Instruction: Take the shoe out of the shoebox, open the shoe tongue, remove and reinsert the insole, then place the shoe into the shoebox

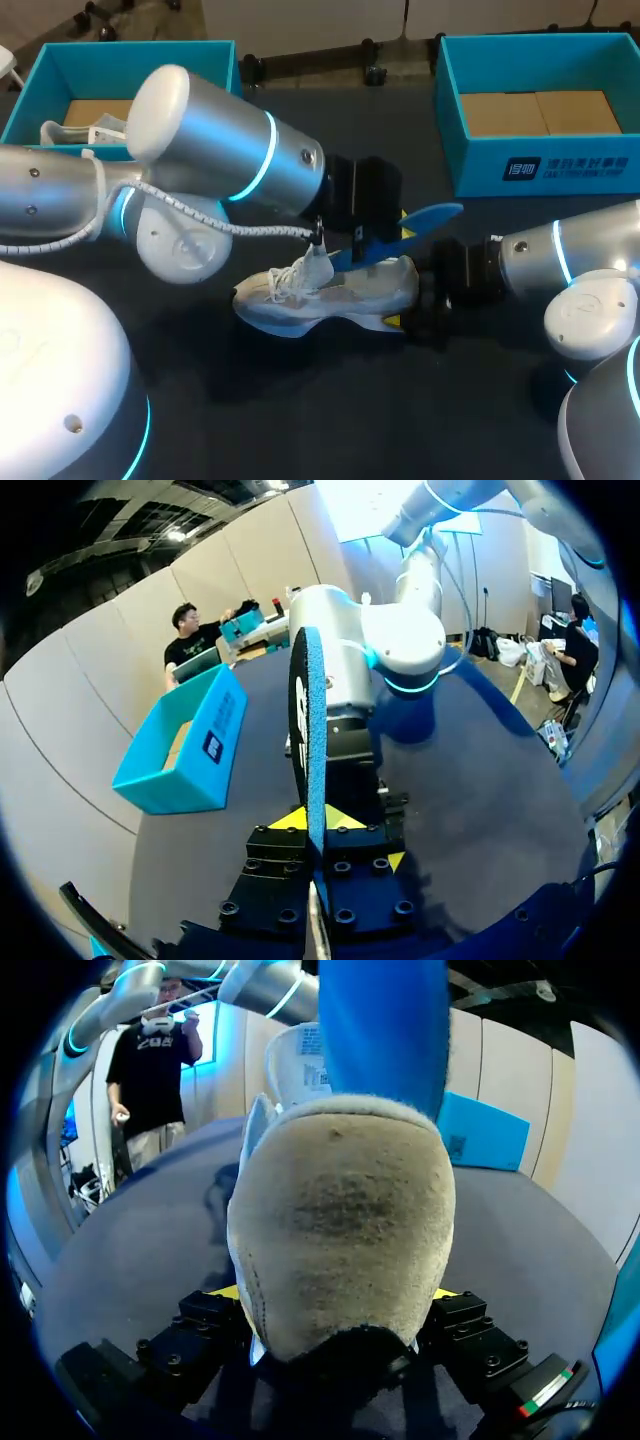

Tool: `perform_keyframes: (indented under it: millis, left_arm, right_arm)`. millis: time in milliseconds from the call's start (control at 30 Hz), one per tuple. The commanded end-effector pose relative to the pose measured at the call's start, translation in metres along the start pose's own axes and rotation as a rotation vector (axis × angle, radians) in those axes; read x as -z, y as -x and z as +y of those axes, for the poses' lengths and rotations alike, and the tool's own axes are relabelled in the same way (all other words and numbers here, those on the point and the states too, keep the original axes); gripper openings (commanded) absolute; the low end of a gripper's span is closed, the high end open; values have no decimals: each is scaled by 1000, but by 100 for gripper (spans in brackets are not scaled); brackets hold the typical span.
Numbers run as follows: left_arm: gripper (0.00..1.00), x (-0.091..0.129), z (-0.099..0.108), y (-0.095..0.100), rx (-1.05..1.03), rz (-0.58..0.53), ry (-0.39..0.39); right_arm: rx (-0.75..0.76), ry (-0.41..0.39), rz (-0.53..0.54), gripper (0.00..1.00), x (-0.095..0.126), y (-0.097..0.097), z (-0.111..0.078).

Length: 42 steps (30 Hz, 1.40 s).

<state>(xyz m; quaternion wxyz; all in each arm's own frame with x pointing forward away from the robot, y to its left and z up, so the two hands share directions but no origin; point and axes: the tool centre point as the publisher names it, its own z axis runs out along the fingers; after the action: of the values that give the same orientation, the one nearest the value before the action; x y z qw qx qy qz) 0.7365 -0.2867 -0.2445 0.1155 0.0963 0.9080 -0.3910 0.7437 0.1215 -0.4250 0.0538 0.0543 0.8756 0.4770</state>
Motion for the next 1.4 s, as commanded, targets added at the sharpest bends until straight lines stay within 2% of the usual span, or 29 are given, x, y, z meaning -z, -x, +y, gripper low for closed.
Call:
perform_keyframes:
  millis: [33, 500, 833, 967, 1100, 1400]
  left_arm:
    - [0, 11, -6, 6, -5, 87, -10]
    - [0, 41, -47, 23, -42, 83, -120]
    - [0, 74, -75, 36, -23, 36, -247]
    - [0, 89, -86, 41, 11, 25, -323]
    - [0, 102, -93, 43, 73, 108, -424]
    - [0, 117, -100, 48, 159, 249, -567]
  right_arm:
    - [0, -3, -1, 0, -2, -1, 0]
    - [0, -3, -1, 0, -2, -1, 0]
    - [0, -3, -1, 0, -2, -1, 0]
    - [0, -3, -1, 0, -2, -1, 0]
    - [0, -3, -1, 0, -2, -1, 0]
    - [0, -3, -1, 0, -2, -1, 0]
